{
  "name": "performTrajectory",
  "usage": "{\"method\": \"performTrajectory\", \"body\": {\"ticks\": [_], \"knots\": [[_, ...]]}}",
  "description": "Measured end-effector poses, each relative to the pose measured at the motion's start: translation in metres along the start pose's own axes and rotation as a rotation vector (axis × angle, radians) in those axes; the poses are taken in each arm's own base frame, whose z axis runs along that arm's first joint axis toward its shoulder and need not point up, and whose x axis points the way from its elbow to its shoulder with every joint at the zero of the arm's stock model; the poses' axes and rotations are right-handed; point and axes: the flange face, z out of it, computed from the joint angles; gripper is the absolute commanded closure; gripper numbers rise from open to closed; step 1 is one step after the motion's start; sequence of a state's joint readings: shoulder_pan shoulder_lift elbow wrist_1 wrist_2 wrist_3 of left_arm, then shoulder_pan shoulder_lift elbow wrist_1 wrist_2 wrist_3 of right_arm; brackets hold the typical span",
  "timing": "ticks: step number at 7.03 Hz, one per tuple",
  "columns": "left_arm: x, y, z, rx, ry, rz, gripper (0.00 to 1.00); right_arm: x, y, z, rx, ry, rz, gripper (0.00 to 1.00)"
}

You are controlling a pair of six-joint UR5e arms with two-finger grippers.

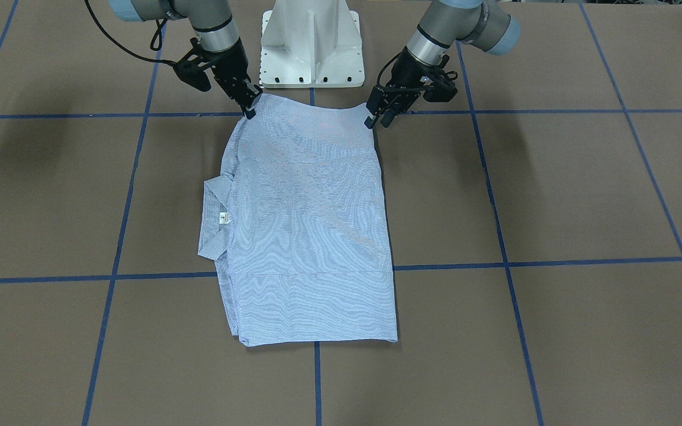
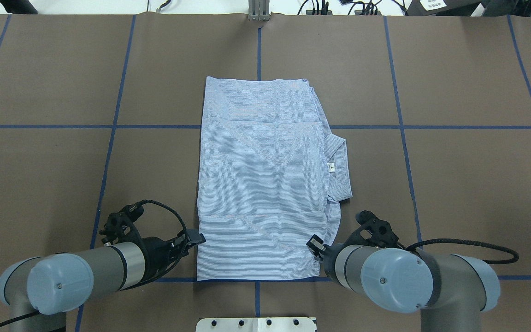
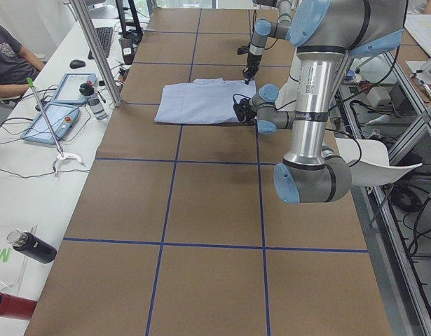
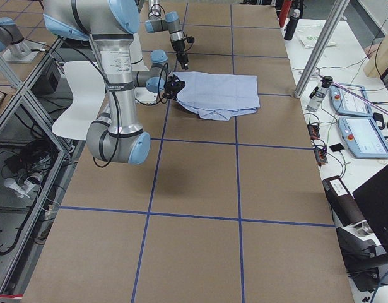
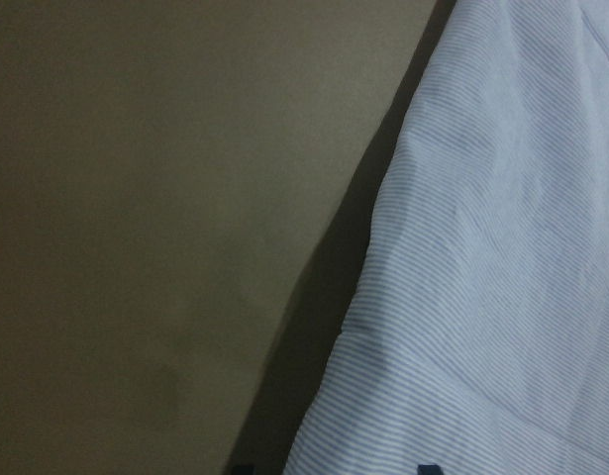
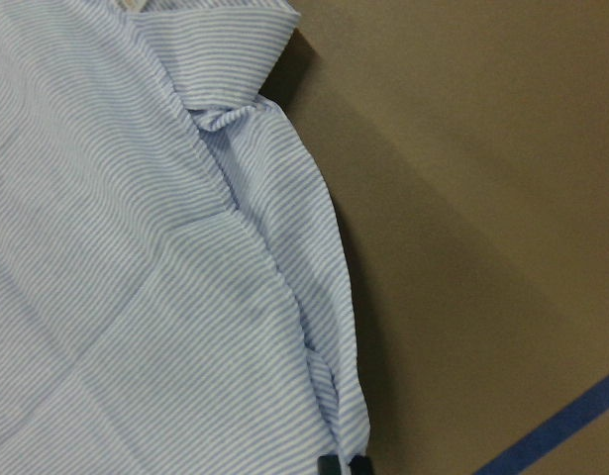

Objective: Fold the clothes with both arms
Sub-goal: 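Lower the left gripper to the shirt end nearest the robot beside the right gripper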

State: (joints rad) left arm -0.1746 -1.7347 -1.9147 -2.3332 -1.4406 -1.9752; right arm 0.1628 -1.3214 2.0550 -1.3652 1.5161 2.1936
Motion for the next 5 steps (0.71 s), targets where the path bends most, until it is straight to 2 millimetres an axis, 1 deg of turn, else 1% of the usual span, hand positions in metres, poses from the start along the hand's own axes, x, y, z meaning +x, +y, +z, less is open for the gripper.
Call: {"method": "performTrajectory", "body": {"ticks": [3,4,5], "knots": [[-0.015,0.029,0.007,-0.043,-0.028,0.003,0.45,0.001,0.001,0.001,0.0,0.002,-0.001,1.0],[-0.018,0.037,0.008,-0.055,-0.035,0.006,0.48,0.001,0.001,0.001,0.0,0.003,-0.002,1.0],[-0.02,0.041,0.009,-0.062,-0.038,0.008,0.55,0.001,0.001,0.002,0.001,0.004,-0.002,1.0]]}}
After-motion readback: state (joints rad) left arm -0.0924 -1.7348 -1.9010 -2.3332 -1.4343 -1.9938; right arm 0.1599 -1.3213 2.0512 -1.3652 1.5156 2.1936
